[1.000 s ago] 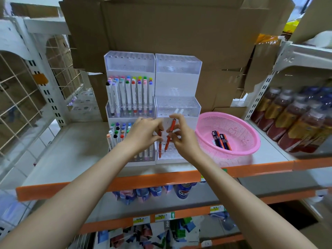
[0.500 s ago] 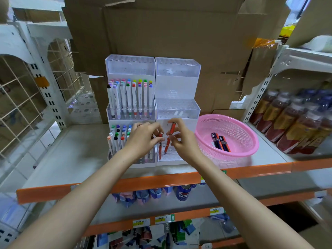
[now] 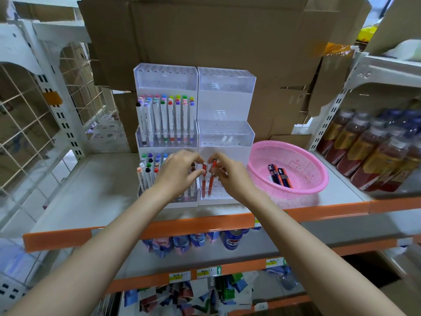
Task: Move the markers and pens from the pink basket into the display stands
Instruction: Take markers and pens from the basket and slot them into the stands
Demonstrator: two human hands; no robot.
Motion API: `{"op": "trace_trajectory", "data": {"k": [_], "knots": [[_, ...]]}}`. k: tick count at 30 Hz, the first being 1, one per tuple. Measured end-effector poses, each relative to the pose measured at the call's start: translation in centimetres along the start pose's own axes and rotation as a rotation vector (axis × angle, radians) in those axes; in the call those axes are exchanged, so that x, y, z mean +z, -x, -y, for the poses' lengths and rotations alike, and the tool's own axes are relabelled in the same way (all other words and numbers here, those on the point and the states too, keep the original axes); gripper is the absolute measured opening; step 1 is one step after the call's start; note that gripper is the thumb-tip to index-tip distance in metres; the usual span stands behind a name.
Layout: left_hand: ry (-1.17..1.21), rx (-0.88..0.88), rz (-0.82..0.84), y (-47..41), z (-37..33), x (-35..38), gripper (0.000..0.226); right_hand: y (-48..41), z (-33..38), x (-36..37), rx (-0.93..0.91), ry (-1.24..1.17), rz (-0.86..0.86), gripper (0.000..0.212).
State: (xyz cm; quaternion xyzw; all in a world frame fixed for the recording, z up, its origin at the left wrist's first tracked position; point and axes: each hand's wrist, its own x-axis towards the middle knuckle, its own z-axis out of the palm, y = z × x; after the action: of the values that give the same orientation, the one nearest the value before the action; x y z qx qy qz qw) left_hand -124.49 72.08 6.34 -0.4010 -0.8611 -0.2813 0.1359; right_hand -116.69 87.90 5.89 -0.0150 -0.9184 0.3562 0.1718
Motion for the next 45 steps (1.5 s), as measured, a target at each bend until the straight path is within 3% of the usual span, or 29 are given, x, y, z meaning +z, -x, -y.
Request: {"op": "trace_trajectory", "data": {"k": [12, 17, 21, 25, 32, 45], "knots": [[-0.05, -0.001, -0.029, 0.5, 0.3, 0.4, 0.026, 0.1, -0.3, 0.4, 0.032, -0.062, -0.019, 0.015], [-0.064, -0.017, -0.036, 0.5, 0.2, 0.5, 0.025, 0.2, -0.4, 0.3, 0.026, -0.053, -0.033, 0.029], [-0.06, -0.016, -0.029, 0.6, 0.2, 0.3, 0.024, -0.2, -0.5, 0.4, 0.095, -0.039, -0.086, 0.014], [-0.097, 0.019, -0.011, 0.4, 0.3, 0.0, 0.026, -0.6, -0.3, 0.4, 0.126, 0.016, -0.104, 0.022], [-0.181, 0.129, 0.012, 1.0, 1.1, -0.6, 0.032, -0.1, -0.5, 0.1, 0.056, -0.015, -0.093, 0.009], [-0.126, 0.117, -0.015, 0.8, 0.4, -0.6, 0.035, -0.4, -0.4, 0.2, 0.053, 0.059, -0.064, 0.013]]}}
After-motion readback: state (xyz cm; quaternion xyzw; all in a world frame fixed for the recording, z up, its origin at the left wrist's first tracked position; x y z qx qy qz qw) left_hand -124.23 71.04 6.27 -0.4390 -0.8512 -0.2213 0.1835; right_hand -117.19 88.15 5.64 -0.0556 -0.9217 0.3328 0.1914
